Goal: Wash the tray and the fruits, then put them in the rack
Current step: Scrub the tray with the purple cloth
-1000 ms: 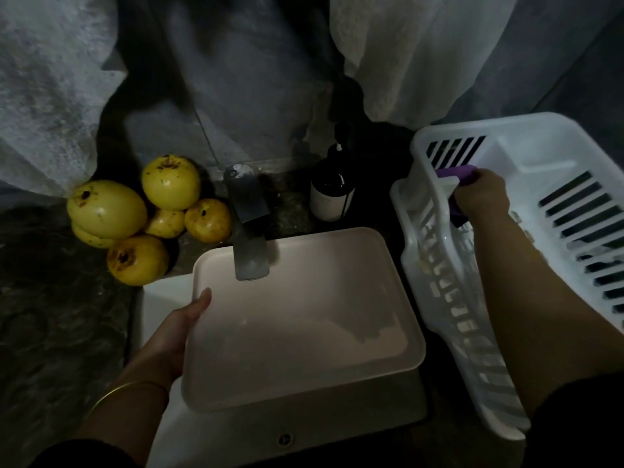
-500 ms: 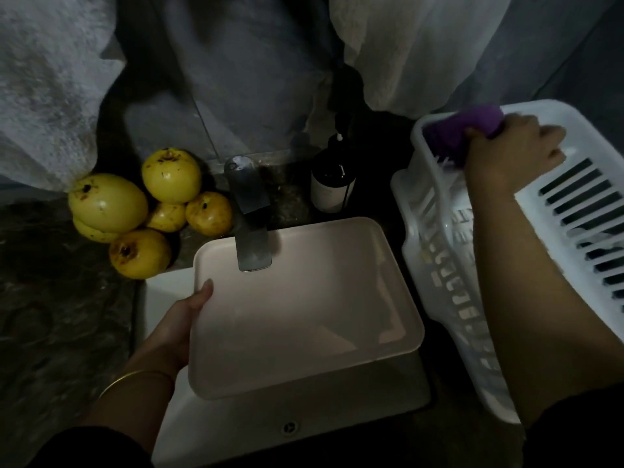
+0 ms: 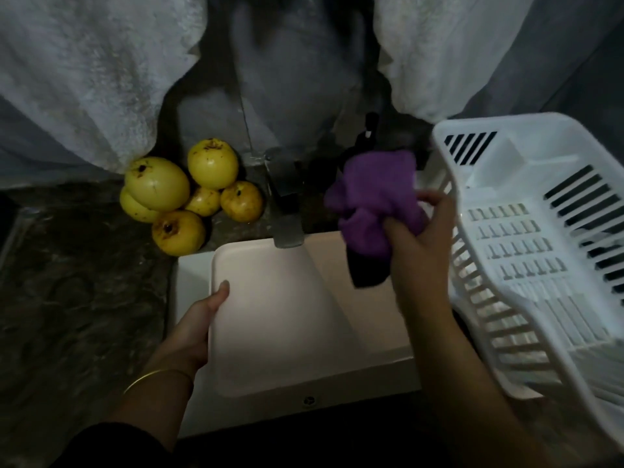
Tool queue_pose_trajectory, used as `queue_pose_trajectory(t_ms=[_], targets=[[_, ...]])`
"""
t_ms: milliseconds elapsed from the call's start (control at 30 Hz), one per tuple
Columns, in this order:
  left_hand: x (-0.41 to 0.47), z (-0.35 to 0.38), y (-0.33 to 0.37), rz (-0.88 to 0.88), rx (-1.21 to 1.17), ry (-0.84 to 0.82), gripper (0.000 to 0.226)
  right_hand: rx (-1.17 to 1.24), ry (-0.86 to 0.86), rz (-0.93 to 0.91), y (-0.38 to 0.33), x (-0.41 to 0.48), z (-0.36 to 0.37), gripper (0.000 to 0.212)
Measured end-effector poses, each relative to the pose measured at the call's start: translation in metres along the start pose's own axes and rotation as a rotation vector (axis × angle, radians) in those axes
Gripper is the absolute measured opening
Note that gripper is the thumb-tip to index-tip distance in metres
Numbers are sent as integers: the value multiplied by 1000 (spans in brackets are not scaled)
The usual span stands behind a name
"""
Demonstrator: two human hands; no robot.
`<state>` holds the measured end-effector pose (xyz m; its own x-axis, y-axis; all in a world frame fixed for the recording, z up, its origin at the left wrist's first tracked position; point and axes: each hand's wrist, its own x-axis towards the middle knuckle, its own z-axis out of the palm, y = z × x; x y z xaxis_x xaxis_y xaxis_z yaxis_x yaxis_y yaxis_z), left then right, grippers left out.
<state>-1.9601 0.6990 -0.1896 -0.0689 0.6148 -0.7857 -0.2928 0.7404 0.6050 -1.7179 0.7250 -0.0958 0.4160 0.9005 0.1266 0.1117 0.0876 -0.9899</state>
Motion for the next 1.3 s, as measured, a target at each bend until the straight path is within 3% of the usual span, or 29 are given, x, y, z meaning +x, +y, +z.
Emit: queue_pose_trajectory(t_ms=[100, 200, 267, 333, 400, 467, 500, 567, 600, 700, 800, 1000, 1100, 1233, 1300], targets=[[-4, -12, -9, -14, -35, -6, 38, 119, -283, 124, 10, -31, 8, 47], [-6, -23, -16, -33, -75, -4, 38, 220, -547, 49, 11, -52, 20, 51], [-8, -29, -22, -33, -98, -17, 37, 212, -664, 96, 20, -64, 29, 52], [-10, -34, -25, -12, -115, -26, 36, -15, -700, 118, 43, -73, 34, 50], [-16, -38, -25, -24, -136, -27, 40, -587, -788, 122, 64, -78, 36, 59], [-21, -42, -23, -33, -122, -27, 42, -1094, -769, -55, 76, -82, 34, 62], [-23, -45, -24, -36, -114, -17, 44, -1139, -728, -222, 78, -84, 35, 61], [-26, -51, -24, -50, -111, -1, 49, -1016, -738, -518, 84, -87, 39, 52], [-27, -53, -24, -54, -115, -4, 50, -956, -825, -609, 88, -87, 41, 50], [-30, -57, -25, -71, -153, -26, 50, -947, -1113, -614, 91, -90, 47, 56], [-30, -59, -24, -68, -172, -67, 48, -1130, -1076, -683, 100, -97, 55, 59], [-24, -57, -29, -43, -161, -51, 46, -1229, -826, -281, 96, -93, 79, 81], [-22, -55, -33, -29, -175, -57, 43, -1299, -666, -222, 91, -89, 90, 64], [-19, -58, -30, -16, -185, -81, 46, -1304, -519, -20, 81, -93, 111, 61], [-19, -56, -27, -9, -178, -96, 48, -1287, -459, -108, 73, -100, 119, 55]])
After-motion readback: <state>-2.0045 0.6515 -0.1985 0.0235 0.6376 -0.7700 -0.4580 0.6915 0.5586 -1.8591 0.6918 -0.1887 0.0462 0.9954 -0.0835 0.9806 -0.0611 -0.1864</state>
